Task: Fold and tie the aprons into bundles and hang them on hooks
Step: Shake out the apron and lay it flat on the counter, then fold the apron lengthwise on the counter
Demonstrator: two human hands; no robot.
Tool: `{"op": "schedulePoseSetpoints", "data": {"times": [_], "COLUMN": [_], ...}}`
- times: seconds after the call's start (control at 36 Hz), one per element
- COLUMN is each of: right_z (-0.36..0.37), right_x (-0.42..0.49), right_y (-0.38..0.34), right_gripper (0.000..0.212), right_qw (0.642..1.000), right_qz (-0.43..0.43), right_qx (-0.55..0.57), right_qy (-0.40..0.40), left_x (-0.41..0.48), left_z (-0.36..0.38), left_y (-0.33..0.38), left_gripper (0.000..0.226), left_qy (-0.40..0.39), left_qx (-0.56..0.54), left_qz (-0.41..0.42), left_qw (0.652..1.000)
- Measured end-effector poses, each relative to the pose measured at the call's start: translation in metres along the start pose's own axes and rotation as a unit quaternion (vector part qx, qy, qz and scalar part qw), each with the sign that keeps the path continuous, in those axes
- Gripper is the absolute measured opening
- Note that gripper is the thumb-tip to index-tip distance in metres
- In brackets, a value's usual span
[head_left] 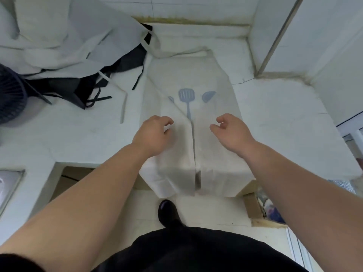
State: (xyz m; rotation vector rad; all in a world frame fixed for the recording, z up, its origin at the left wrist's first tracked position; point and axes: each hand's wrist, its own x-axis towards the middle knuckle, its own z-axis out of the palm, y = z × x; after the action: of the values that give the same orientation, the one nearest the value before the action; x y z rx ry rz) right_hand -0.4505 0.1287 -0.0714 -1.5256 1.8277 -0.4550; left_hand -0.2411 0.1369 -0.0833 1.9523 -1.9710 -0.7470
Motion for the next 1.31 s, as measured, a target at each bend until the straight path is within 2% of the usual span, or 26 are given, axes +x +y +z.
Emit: {"op": "schedulePoseSetpoints", "data": {"times": [0.19, 0.31, 0.5, 0.64, 0.72, 0.86, 0.92, 1.03, 1.17, 1.22, 1.31], "right_z": [0.013, 0.022, 0.028, 0.029, 0.029, 0.032, 0.031, 0.027, 0.029, 0.03, 0.035], "right_x": [0.053, 0.074, 0.091, 0.1, 0.103, 0.107, 0.107, 0.109, 0.109, 0.109, 0.112], "right_y": [-0.028, -0.035, -0.034, -0.033, -0.038, -0.05, -0.053, -0.056, -0.053, -0.053, -0.055], "right_gripper": [0.067, 0.073, 0.063, 0.062, 0.053, 0.04, 0.043, 0.062, 0.069, 0.066, 0.046], "right_qw": [0.999, 0.996, 0.986, 0.98, 0.973, 0.964, 0.957, 0.944, 0.931, 0.93, 0.935], "right_qz": [-0.006, -0.008, -0.017, -0.044, -0.058, -0.053, -0.027, 0.011, 0.022, 0.023, 0.024], "right_qx": [-0.039, -0.071, -0.121, -0.125, -0.113, -0.051, -0.01, 0.055, 0.088, 0.111, 0.106], "right_qy": [-0.024, -0.049, -0.112, -0.148, -0.191, -0.256, -0.29, -0.324, -0.355, -0.35, -0.336], "left_x": [0.07, 0.098, 0.117, 0.12, 0.114, 0.101, 0.101, 0.099, 0.094, 0.092, 0.091], "left_z": [0.0, 0.003, 0.007, 0.007, 0.004, 0.004, 0.006, 0.011, 0.015, 0.016, 0.015], "left_y": [0.005, 0.001, -0.012, -0.017, -0.019, -0.022, -0.021, -0.017, -0.015, -0.015, -0.015], "left_gripper": [0.049, 0.06, 0.042, 0.009, 0.022, 0.037, 0.034, 0.035, 0.025, 0.02, 0.018], "left_qy": [-0.067, -0.122, -0.16, -0.124, -0.072, -0.022, -0.013, 0.003, 0.023, 0.021, 0.013], "left_qx": [0.036, 0.135, 0.153, 0.042, -0.062, -0.148, -0.152, -0.18, -0.265, -0.3, -0.32], "left_qz": [0.069, 0.082, 0.085, 0.117, 0.109, 0.047, 0.038, 0.015, -0.02, -0.038, -0.047], "left_qw": [0.995, 0.98, 0.971, 0.984, 0.99, 0.988, 0.988, 0.984, 0.964, 0.953, 0.946]}}
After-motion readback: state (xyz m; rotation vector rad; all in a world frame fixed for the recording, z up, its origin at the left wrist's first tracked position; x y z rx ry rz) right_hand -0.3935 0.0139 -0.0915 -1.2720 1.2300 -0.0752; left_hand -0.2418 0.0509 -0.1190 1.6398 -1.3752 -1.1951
